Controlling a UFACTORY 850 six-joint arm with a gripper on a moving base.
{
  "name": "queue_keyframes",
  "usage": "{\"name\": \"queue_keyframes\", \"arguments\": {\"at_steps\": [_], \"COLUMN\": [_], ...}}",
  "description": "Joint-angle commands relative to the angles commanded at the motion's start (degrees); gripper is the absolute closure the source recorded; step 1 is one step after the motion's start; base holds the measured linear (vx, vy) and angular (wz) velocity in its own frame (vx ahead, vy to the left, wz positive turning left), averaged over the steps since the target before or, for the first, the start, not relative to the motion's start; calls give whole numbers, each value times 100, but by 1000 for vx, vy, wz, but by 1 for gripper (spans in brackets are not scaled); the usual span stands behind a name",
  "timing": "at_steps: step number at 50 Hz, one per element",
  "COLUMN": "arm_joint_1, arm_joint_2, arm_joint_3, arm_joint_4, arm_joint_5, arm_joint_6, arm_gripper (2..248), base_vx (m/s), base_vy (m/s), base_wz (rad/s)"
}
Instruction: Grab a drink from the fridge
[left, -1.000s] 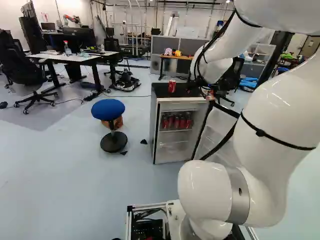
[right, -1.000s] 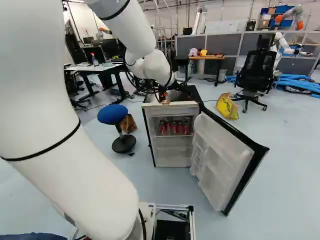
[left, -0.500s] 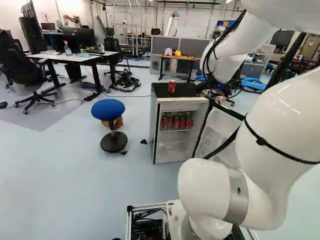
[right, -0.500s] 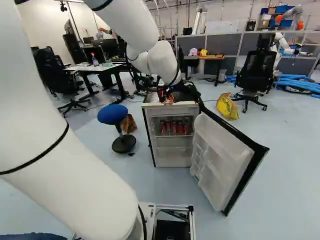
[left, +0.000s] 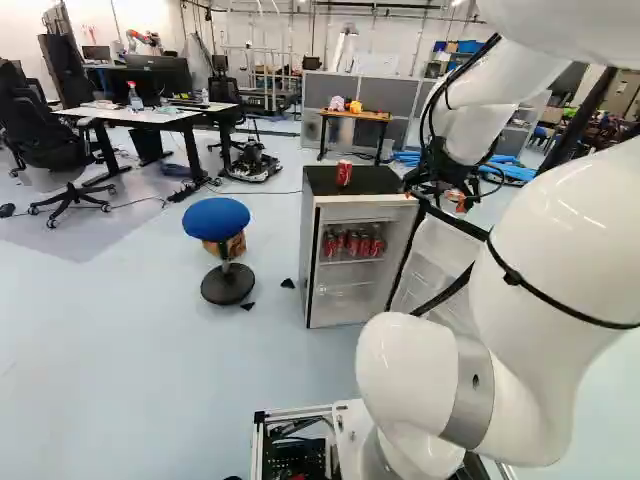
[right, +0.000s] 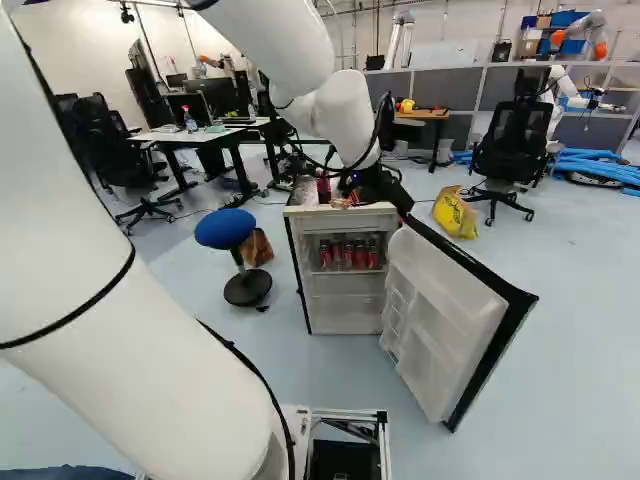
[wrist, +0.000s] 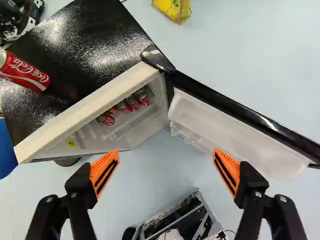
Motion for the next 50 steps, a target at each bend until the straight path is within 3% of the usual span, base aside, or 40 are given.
{"name": "queue_keyframes", "arguments": {"at_steps": [50], "arm_joint_1": [-1000], "arm_joint_2": [-577], "arm_joint_3": [-577], "arm_joint_4": [0], "arm_joint_5": [0], "arm_joint_6": [0], "arm_gripper": [3], "base_vx": [0], "base_vy": [0], "base_wz": [0]}}
